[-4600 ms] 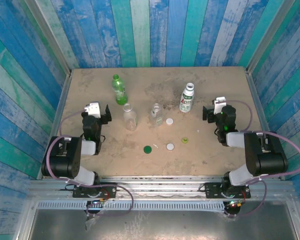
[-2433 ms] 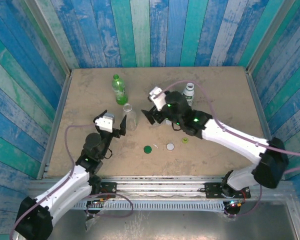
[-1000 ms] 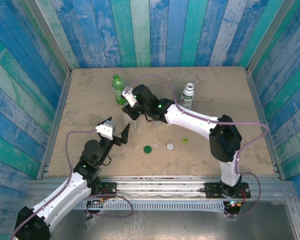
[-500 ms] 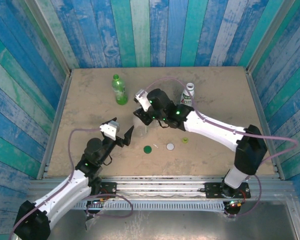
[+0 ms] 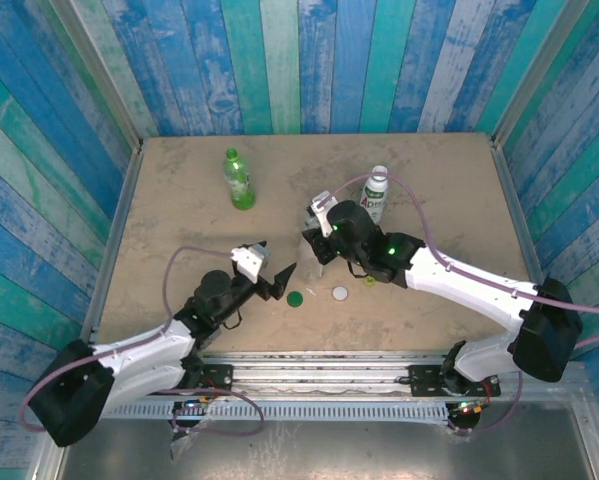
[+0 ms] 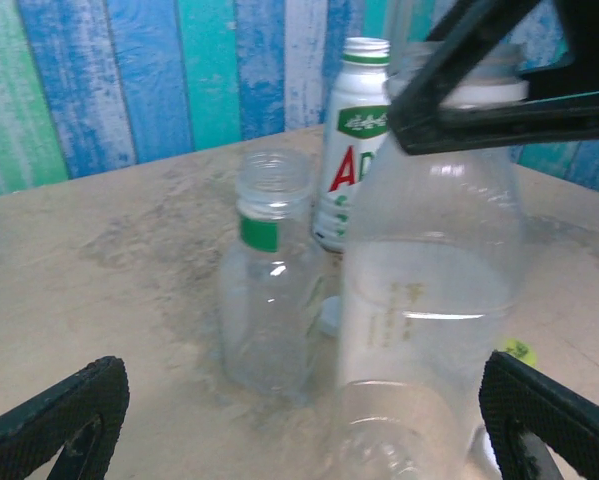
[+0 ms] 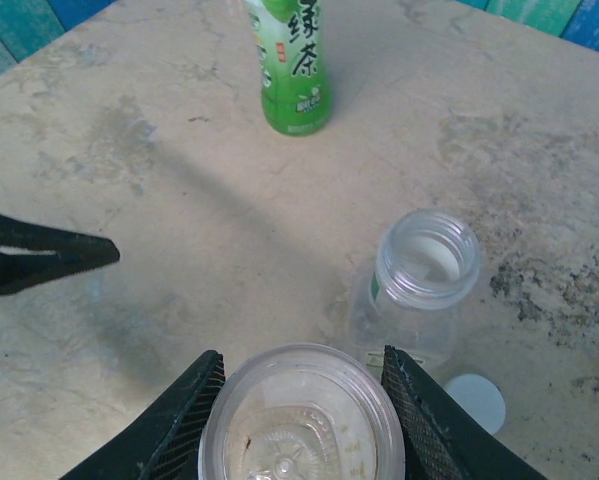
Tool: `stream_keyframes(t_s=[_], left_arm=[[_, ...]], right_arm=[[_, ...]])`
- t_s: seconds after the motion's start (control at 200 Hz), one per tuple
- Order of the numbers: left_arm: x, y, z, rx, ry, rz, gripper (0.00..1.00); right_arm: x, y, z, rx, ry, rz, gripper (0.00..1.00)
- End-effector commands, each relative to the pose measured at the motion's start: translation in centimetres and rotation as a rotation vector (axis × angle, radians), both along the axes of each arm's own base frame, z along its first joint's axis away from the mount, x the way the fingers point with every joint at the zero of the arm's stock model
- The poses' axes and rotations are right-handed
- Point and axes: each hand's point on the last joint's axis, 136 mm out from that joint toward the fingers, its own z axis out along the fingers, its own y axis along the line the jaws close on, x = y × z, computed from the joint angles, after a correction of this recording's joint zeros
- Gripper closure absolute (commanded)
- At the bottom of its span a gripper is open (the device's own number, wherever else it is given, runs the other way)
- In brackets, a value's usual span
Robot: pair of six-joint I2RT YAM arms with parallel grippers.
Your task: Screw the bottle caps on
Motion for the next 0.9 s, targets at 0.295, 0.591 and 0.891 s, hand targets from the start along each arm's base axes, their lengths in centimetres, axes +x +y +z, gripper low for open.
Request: stream_keyframes(t_s=[0.295, 0.591, 0.891], left_arm=[[0.5, -3.8, 1.4, -0.054, -0.109, -0.046, 0.06], [1.7, -5.5, 0.0, -0.08, -0.112, -0.053, 0.03], [2.4, -6.6, -1.1, -0.06, -0.095, -0.07, 0.19]], right_arm=[[1.0, 0.4, -1.6, 0.002, 0.014, -0.048, 0.65], [0.8, 0.7, -2.3, -0.016, 0.033, -0.027, 0.65], [0.6, 1.2, -3.0, -0.035, 0.054, -0.01, 0.65]])
